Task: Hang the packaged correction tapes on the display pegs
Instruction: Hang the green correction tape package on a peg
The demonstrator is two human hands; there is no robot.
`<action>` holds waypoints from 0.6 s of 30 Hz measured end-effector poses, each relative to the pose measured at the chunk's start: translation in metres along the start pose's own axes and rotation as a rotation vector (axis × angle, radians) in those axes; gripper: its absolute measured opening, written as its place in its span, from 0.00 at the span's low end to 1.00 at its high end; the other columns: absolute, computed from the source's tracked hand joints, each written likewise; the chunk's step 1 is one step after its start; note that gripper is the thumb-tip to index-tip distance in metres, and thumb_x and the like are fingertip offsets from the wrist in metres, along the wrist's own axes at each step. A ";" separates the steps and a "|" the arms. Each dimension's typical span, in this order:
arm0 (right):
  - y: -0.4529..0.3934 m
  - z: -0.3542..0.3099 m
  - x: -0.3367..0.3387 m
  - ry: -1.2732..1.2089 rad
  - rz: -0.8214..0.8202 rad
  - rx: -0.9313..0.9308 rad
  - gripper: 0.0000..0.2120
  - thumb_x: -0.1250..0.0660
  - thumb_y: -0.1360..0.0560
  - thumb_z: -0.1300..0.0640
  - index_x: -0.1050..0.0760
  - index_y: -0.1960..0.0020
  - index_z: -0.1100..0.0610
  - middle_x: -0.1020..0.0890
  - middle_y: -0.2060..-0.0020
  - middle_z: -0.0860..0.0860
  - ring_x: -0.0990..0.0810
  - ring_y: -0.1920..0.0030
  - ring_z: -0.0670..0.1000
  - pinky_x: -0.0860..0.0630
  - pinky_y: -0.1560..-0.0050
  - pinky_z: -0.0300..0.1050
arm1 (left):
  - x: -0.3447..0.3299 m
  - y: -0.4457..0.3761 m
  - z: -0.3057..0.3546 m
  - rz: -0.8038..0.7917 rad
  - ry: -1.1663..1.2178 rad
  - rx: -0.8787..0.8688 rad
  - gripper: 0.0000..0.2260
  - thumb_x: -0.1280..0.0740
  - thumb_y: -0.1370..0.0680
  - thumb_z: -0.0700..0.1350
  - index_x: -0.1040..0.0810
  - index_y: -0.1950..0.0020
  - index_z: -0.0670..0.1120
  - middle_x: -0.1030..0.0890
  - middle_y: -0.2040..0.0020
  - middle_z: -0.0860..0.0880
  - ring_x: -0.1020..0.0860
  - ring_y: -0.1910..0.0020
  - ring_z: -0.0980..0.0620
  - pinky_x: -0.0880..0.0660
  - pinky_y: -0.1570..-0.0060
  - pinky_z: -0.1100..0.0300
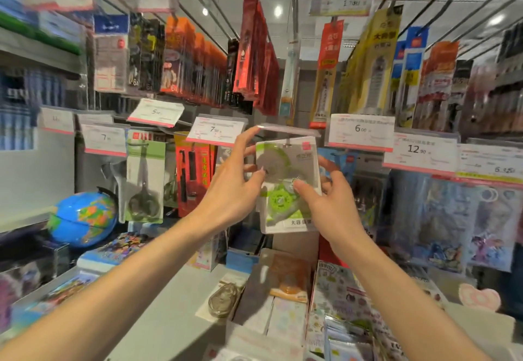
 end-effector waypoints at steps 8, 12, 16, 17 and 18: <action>-0.009 0.010 -0.016 -0.016 0.046 -0.048 0.26 0.31 0.22 0.58 0.36 0.29 0.42 0.16 0.46 0.43 0.16 0.45 0.46 0.22 0.37 0.55 | -0.003 -0.003 -0.016 -0.048 0.001 0.025 0.30 0.38 0.18 0.39 0.44 0.21 0.61 0.32 0.38 0.62 0.28 0.42 0.65 0.31 0.56 0.82; -0.010 0.017 -0.023 -0.041 0.063 -0.063 0.27 0.32 0.21 0.59 0.37 0.26 0.46 0.15 0.48 0.42 0.17 0.44 0.46 0.23 0.35 0.54 | -0.009 0.007 -0.033 -0.074 -0.040 0.046 0.28 0.37 0.18 0.42 0.41 0.21 0.58 0.29 0.32 0.58 0.27 0.36 0.60 0.30 0.46 0.77; -0.011 0.020 -0.027 0.003 0.054 -0.040 0.30 0.32 0.20 0.58 0.40 0.23 0.47 0.16 0.43 0.44 0.17 0.43 0.45 0.23 0.34 0.54 | -0.017 0.012 -0.055 -0.106 -0.119 0.080 0.26 0.36 0.18 0.51 0.40 0.23 0.63 0.25 0.31 0.54 0.25 0.34 0.53 0.26 0.34 0.47; -0.011 0.022 -0.026 0.044 0.047 -0.027 0.32 0.33 0.20 0.57 0.43 0.21 0.47 0.17 0.41 0.45 0.18 0.41 0.45 0.24 0.33 0.54 | -0.020 0.012 -0.057 -0.112 -0.123 0.080 0.26 0.36 0.19 0.52 0.40 0.23 0.64 0.24 0.34 0.54 0.24 0.36 0.53 0.25 0.36 0.46; -0.009 0.024 -0.025 0.104 0.046 -0.004 0.35 0.34 0.20 0.55 0.48 0.20 0.46 0.19 0.38 0.46 0.20 0.38 0.46 0.25 0.32 0.55 | -0.022 0.011 -0.059 -0.116 -0.124 0.079 0.26 0.36 0.19 0.53 0.40 0.23 0.64 0.23 0.37 0.56 0.23 0.39 0.53 0.25 0.37 0.46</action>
Point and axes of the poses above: each hand's wrist, its own y-axis away from the middle knuckle, its own x-axis out of the back of the hand, z = x × y, the point moved 1 cm from there along -y, towards the middle knuckle
